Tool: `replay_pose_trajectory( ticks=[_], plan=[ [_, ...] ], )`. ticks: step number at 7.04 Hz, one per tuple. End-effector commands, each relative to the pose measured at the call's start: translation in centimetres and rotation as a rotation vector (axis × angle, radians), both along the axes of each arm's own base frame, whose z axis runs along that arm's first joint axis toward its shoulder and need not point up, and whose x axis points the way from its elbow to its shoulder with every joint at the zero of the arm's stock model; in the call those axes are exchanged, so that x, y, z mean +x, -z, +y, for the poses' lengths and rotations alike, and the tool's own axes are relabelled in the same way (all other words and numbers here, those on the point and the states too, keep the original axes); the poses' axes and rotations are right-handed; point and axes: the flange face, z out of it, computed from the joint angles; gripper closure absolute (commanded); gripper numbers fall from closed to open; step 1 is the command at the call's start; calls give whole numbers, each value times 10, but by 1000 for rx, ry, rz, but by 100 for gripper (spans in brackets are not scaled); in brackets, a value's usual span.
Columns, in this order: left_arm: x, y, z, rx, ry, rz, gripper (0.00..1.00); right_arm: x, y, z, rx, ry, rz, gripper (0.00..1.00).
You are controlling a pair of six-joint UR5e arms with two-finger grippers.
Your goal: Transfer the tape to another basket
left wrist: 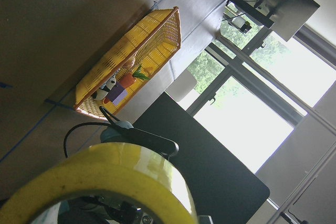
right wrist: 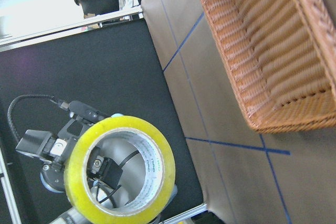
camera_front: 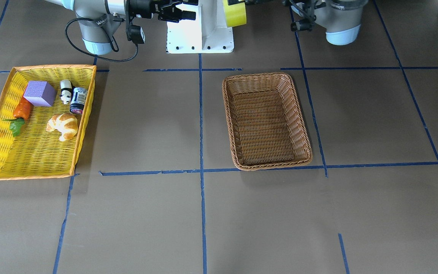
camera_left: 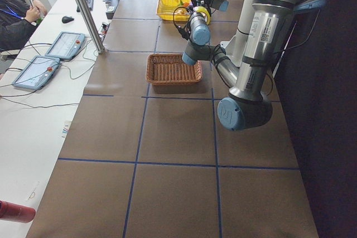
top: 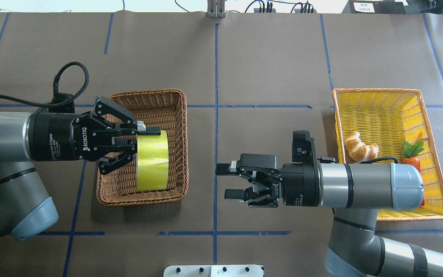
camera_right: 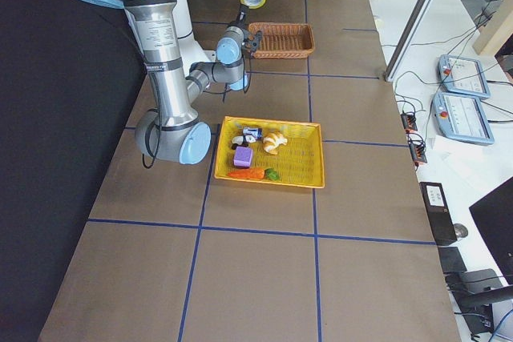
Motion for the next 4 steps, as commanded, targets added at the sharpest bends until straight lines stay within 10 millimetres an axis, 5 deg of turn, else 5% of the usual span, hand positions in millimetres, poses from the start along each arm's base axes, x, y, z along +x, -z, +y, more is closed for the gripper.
replay_pose_trajectory(
  ticks=[1, 4],
  plan=[
    [27, 6, -22, 104, 37, -272, 100, 19, -11, -59, 41, -94, 230, 0],
    [61, -17, -40, 264, 46, -583, 100, 27, -45, -127, 120, -200, 647, 0]
  ],
)
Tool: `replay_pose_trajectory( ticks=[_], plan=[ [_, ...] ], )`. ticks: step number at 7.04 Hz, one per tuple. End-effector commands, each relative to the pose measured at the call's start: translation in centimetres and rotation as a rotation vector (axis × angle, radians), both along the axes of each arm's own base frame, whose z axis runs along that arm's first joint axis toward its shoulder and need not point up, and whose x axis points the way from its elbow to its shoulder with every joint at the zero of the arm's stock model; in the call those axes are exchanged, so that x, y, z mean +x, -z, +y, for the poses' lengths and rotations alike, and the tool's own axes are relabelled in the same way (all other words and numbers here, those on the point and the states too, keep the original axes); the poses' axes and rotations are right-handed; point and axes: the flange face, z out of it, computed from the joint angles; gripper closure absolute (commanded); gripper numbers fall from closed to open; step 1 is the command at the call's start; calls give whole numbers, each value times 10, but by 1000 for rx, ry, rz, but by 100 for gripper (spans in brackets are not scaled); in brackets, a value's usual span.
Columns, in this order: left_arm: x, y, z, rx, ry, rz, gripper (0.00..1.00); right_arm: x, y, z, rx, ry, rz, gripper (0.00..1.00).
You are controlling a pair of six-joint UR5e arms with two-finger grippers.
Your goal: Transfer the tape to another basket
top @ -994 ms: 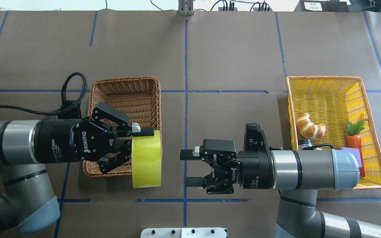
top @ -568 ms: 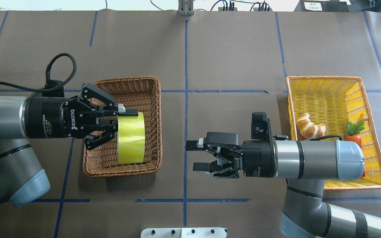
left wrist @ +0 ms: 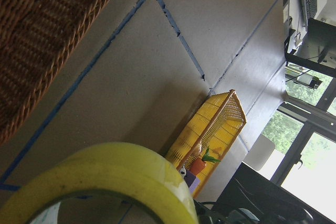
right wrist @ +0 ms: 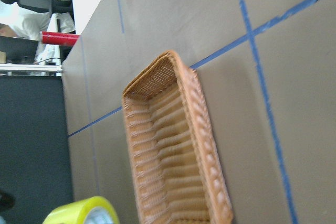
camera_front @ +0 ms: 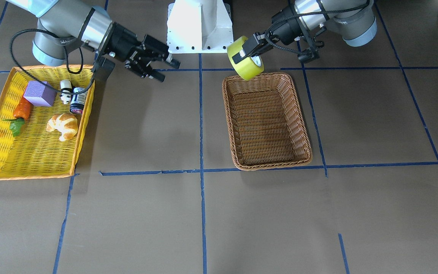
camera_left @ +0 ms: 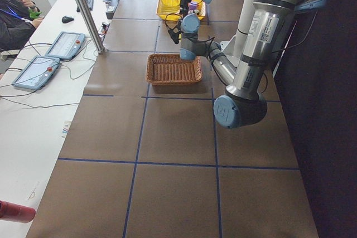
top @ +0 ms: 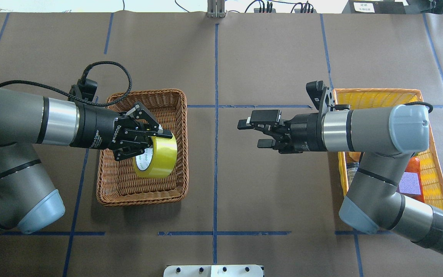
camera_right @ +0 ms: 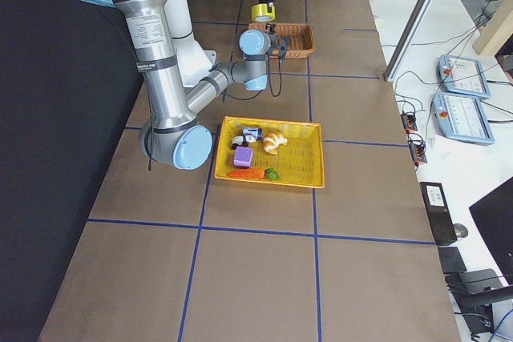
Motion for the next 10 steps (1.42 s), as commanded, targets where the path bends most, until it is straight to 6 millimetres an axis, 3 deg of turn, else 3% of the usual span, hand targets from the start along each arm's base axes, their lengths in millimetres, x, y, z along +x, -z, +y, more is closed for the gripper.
replay_pose_trajectory(
  ticks=[1, 3, 4, 5, 6, 7, 9, 10],
  plan=[
    [30, -19, -8, 107, -35, -250, 100, 8, -30, -43, 50, -42, 297, 0],
    [52, -8, -23, 206, -32, -431, 100, 12, -54, -63, 79, -19, 497, 0],
    [78, -9, -17, 271, -36, -544, 100, 23, -62, -74, 136, -10, 569, 0],
    [97, -19, -15, 341, -43, -640, 100, 39, -76, -87, 218, 15, 659, 0],
    [114, -33, -26, 380, -52, -706, 100, 60, -84, -100, 255, 52, 723, 0],
    [121, -42, -28, 409, -52, -738, 100, 89, -91, -113, 285, 113, 738, 0],
    [130, -54, -29, 430, -74, -765, 92, 133, -112, -123, 291, 150, 726, 0],
    [135, -61, -29, 456, -75, -791, 75, 137, -124, -121, 309, 167, 743, 0]
  ],
)
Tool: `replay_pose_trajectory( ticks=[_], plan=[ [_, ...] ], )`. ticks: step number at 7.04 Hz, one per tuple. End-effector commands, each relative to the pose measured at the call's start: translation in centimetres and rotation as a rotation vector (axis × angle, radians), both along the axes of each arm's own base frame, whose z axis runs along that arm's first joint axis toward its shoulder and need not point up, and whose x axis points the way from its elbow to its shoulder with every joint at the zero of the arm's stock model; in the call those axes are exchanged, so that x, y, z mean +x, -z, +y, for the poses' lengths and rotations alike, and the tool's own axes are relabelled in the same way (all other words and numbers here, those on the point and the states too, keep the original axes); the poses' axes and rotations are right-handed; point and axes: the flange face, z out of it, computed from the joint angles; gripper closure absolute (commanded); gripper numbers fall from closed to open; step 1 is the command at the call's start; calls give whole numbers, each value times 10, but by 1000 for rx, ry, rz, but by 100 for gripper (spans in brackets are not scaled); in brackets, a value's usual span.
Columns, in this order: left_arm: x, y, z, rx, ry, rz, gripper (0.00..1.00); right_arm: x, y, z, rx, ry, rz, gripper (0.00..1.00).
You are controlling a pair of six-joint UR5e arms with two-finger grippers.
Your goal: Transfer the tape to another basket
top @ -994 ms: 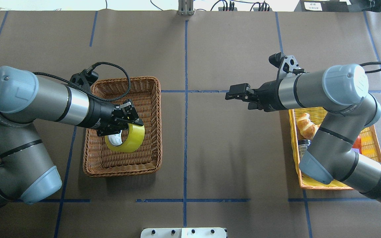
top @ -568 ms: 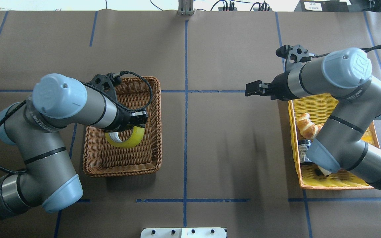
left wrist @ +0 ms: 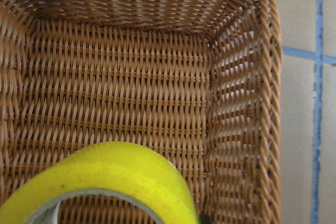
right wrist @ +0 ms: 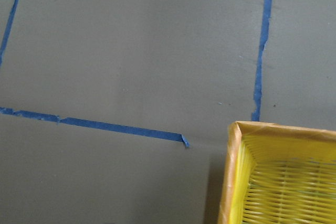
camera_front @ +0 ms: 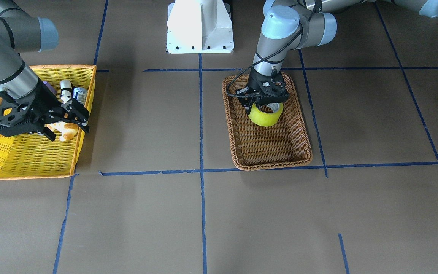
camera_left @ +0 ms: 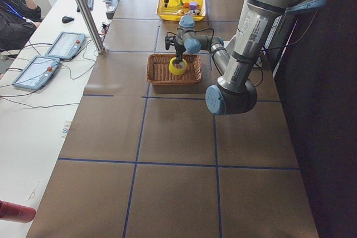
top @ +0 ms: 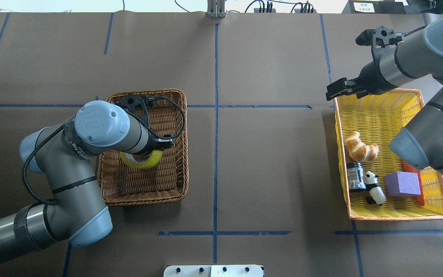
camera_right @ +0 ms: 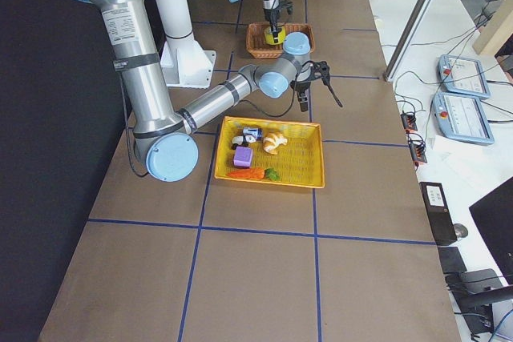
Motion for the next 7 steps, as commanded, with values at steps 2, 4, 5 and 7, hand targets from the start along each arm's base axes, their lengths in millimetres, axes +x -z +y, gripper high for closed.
replay_pose_trajectory(
  ticks=[2, 4, 5, 7],
  plan=[
    [10, -4, 6, 59, 8, -34, 0, 22, -23, 0, 7, 39, 15, 0],
    [-6, 1, 2, 66, 8, -40, 0, 39, -36, -1, 14, 43, 28, 0],
    [-27, 14, 0, 105, -14, -64, 0, 57, -54, -1, 38, 56, 56, 0],
    [-110, 35, -10, 96, -115, -117, 0, 112, -102, 3, 80, 93, 138, 0]
  ],
)
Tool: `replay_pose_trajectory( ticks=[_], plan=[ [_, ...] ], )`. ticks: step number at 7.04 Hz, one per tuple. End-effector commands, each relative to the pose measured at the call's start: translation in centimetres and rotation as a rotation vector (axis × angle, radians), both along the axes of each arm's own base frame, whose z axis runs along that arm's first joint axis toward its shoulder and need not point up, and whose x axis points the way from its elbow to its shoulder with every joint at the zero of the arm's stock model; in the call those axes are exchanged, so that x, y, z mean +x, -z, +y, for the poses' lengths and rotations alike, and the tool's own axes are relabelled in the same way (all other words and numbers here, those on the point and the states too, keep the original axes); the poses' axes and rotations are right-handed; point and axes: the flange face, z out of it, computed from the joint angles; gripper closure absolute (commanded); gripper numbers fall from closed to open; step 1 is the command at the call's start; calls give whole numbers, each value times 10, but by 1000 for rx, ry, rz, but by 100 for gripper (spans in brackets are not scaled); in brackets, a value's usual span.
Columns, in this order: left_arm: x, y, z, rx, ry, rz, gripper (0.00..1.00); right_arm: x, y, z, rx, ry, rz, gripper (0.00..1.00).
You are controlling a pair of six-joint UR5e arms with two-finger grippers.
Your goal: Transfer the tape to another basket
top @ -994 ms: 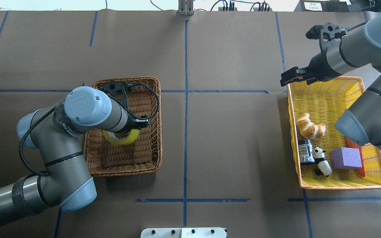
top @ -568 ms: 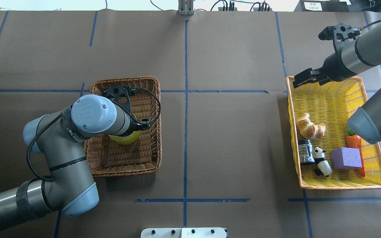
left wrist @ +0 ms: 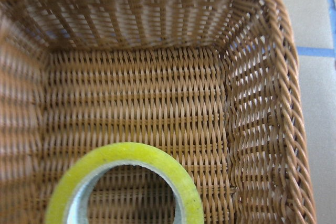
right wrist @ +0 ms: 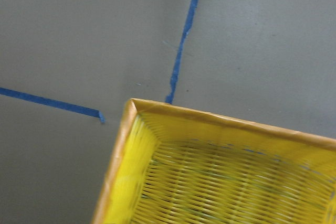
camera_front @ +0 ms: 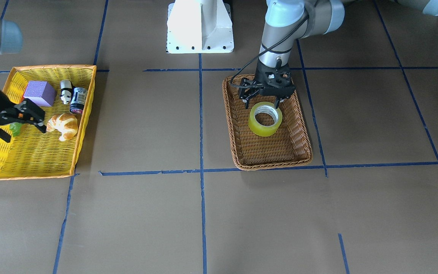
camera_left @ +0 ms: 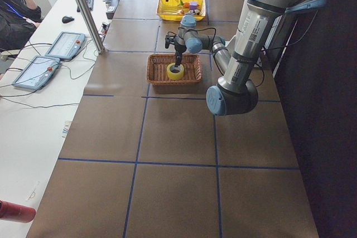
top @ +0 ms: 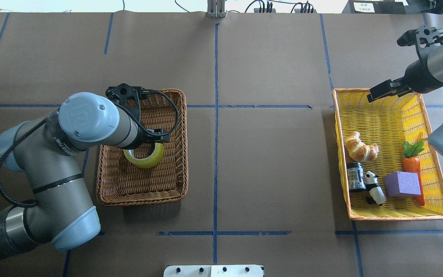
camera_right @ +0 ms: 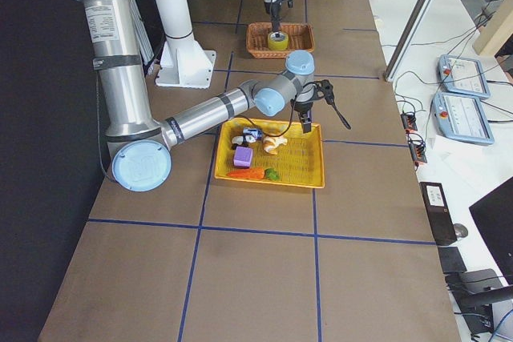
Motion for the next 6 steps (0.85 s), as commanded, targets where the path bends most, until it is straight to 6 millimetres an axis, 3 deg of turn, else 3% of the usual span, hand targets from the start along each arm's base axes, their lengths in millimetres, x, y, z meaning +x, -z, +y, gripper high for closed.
replay_pose_trajectory(
  ticks=[1, 2, 3, 5, 6],
  plan=[
    [-97, -9, -14, -34, -99, -13, 0, 63, -39, -2, 6, 50, 60, 0],
    [-144, -30, -29, -58, -134, 5, 0, 104, -50, -4, 0, 97, 48, 0],
    [-197, -65, -43, -69, -180, 17, 0, 144, -77, 7, -3, 119, 66, 0],
    [-309, -152, -55, -42, -244, 2, 0, 219, -129, 40, -90, 34, -39, 0],
    [-343, -187, -60, -69, -241, 13, 0, 241, -152, 56, -135, -11, -43, 0]
  ],
)
